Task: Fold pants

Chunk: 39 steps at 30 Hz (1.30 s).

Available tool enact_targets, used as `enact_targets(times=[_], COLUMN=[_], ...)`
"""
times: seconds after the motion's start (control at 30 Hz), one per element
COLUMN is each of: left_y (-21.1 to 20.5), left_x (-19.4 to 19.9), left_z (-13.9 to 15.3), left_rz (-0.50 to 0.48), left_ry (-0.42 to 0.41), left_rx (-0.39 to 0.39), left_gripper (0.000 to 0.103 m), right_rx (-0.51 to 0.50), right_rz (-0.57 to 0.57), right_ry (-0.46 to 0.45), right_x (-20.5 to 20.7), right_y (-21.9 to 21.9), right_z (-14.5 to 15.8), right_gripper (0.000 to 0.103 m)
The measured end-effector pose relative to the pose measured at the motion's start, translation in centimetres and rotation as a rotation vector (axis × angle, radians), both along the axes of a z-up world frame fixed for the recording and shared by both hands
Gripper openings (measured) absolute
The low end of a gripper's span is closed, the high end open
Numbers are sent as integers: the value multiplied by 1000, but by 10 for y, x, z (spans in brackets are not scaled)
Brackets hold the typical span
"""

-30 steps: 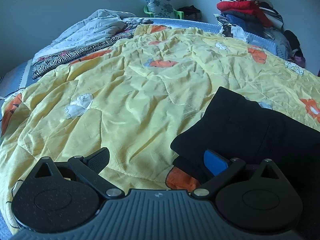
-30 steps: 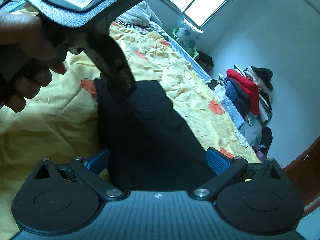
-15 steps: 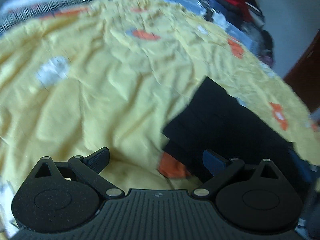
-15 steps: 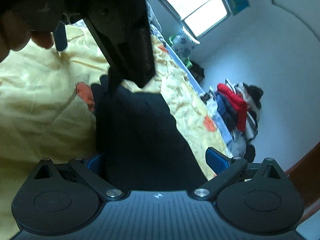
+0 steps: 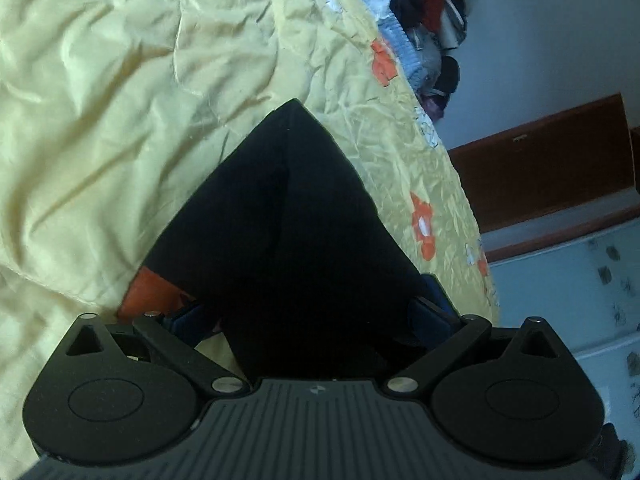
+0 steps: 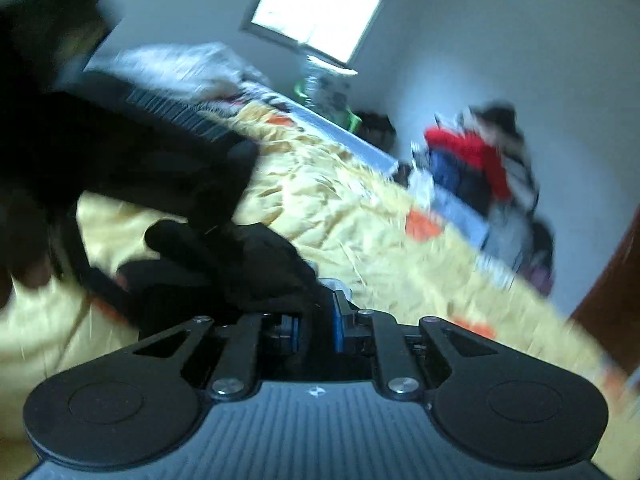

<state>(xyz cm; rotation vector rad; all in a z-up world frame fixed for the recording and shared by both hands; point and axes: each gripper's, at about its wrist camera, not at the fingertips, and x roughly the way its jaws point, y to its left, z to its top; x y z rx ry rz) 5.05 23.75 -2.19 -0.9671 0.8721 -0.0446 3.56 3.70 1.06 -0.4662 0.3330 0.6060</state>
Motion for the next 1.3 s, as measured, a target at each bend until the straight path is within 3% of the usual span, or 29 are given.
enact_targets(times=[0.13,0.17,0.27,0.3,0.37,0.53,0.57,0.6,0.63,0.7,0.9,0.93,1.0,1.07,1.13,1.2,1.3], left_y=[2,5,20,24,26,21,19,20,21,21,7,5,2,2,1,-3,-22], left_x=[-11,-13,-14,-12,-11,-14,-15,-16,-19,-17,9,15,26,36,40,36,23], left_z=[13,15,11,9,10,16,17,16,14,9,-4,-6,-9,-15,-20,-18,0], left_rz=[64,79,99,101,104,90,76,69,74,51,-2,3,13,19,34,44,57], left_ry=[-17,-16,-4,-8,-17,-71,-76,-75,-73,-70,-88,-88,-81,-54,-32,-56,-118], left_rx=[114,142,106,82,67,85,96,96,78,32,-56,-58,-56,-58,-37,1,162], left_gripper=[102,102,102,102,102,102,102,102,102,102,102,96,69,37,21,14,12], right_rx=[19,1,-110,-157,-262,-389,-378,-376,-359,-258,141,185,200,186,247,317,205], right_rz=[86,107,172,183,182,121,122,132,150,141,112,129,197,273,294,214,-45], right_ry=[164,173,148,96,-5,-243,-243,-231,-230,-157,127,181,305,341,356,376,357], right_x=[7,1,-25,-36,-54,-60,-54,-48,-45,-40,-5,1,8,11,9,19,43], right_y=[-5,-3,14,19,32,59,64,68,69,60,7,1,-9,-20,-45,-67,-70], right_z=[1,-1,-17,-23,-33,-53,-53,-54,-53,-43,3,7,9,17,27,29,13], right_gripper=[20,29,77,79,79,77,65,37,30,22,21,21,22,23,23,23,23])
